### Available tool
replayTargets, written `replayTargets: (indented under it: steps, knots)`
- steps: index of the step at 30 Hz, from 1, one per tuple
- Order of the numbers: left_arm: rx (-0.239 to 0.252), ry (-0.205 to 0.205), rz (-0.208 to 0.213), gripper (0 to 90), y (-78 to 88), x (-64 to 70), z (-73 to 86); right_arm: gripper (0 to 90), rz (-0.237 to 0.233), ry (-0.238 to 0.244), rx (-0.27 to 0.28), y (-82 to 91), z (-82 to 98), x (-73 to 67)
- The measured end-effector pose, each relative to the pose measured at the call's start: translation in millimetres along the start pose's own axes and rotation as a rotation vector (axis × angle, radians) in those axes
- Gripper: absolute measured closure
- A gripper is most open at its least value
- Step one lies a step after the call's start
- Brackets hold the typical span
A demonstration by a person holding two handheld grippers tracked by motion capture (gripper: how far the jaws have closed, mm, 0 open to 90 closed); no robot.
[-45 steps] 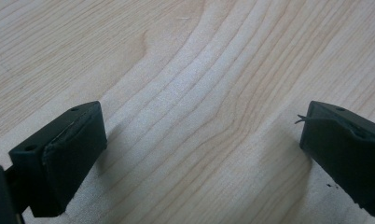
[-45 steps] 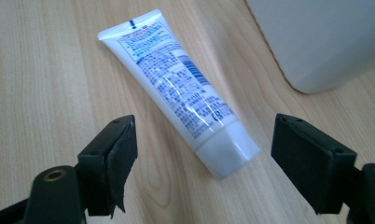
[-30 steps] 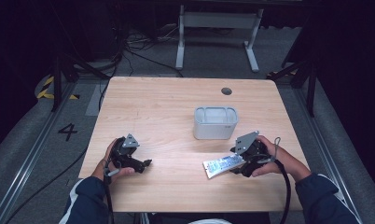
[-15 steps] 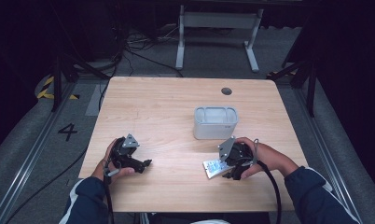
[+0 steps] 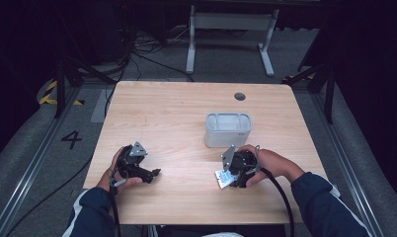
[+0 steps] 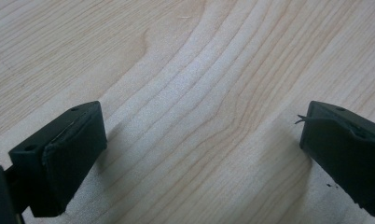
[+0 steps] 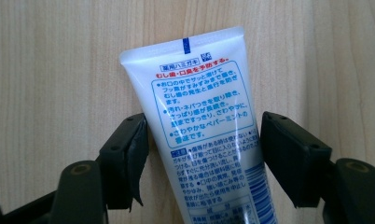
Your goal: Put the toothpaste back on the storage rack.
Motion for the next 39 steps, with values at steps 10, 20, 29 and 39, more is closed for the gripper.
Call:
replayTargets:
  steps: [10,20,29,39]
  knots:
    - [0.0,0.0,0.0,0.8,0.0,0.0,0.0,39.5,-0.028,-0.003,-0.006,-2.1,-3.1,4.0]
    - [0.0,0.0,0.0,0.8,0.0,0.0,0.0,56.1,0.028,-0.027,0.092,1.3,2.5,1.9]
    - [-0.001,0.0,-0.001,0.8,0.2,0.0,0.0,61.8,0.022,-0.099,0.25,19.9,17.6,5.6]
    - [-0.003,0.001,-0.003,0.7,0.4,0.0,0.2,63.9,0.012,-0.218,0.426,49.2,40.8,10.0]
Point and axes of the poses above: each handheld gripper's, and its own axes: y roughly backward along the jaws, z roughly out of its underside, x roughly to its right, the point moved 3 cm from there along -y, roughly forward along the jaws, and after that the axes turned 6 degrees about -y, right-handed, at the moved point
